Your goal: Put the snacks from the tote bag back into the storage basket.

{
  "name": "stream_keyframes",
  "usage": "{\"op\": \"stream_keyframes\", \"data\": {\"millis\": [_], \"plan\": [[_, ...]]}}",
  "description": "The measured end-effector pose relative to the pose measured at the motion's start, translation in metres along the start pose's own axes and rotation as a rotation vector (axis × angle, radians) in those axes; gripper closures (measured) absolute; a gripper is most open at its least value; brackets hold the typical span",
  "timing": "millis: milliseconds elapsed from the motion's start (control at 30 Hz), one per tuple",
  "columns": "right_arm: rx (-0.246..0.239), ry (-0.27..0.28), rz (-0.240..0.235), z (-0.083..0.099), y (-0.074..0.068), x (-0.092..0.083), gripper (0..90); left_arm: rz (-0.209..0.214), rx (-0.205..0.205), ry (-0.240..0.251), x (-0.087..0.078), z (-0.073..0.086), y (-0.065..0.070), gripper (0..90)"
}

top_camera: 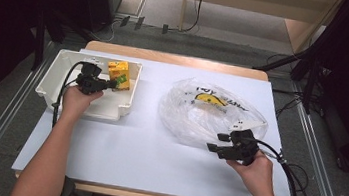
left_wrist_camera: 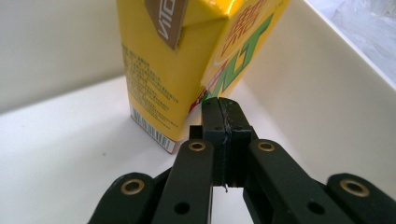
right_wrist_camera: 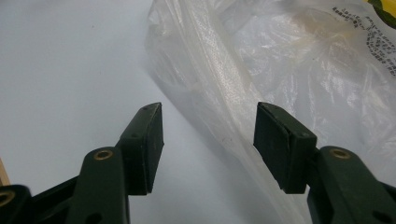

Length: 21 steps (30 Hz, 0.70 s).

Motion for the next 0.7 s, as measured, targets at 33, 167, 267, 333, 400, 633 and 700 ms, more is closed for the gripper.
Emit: {"op": "stream_keyframes", "data": {"millis": [33, 167, 267, 333, 400, 633, 700], "plan": [[-0.003, 0.0, 0.002, 0.0, -0.0002, 0.0001, 43.9, 0.002, -0.005, 0.001, 0.0, -0.0001, -0.0011, 90.0], [-0.005, 0.004, -0.003, -0.0003, -0.0017, -0.0003, 44.0, 0.002, -0.014, 0.001, 0.0009, -0.001, -0.0047, 90.0], [-0.003, 0.006, 0.0, -0.0001, -0.0017, -0.0009, 44.1, 0.008, -0.022, 0.005, 0.0014, -0.0019, -0.0058, 90.0], [-0.002, 0.005, 0.0, 0.0001, -0.0019, -0.001, 44.1, 0.01, -0.025, 0.004, 0.0017, -0.002, -0.0064, 90.0], [-0.004, 0.004, -0.001, 0.0003, -0.0024, -0.0008, 44.1, 0.015, -0.029, 0.006, 0.0017, -0.0021, -0.0071, 90.0], [-0.005, 0.001, -0.001, 0.0007, -0.0022, -0.0006, 44.1, 0.006, -0.031, 0.011, 0.0023, -0.0037, -0.009, 90.0], [-0.006, 0.002, 0.0, 0.0007, -0.0022, -0.0004, 44.1, 0.005, -0.031, 0.008, 0.0023, -0.0037, -0.0096, 90.0]]}}
Point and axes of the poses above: each handheld gripper's, and its own axes: x roughly forward along the jaws, z roughly out of its underside, y roughly to its right, the point moved 7 cm from there along x, roughly forward along the jaws, and after that the axes turned 13 degrees about -y, right-handed, at the moved point
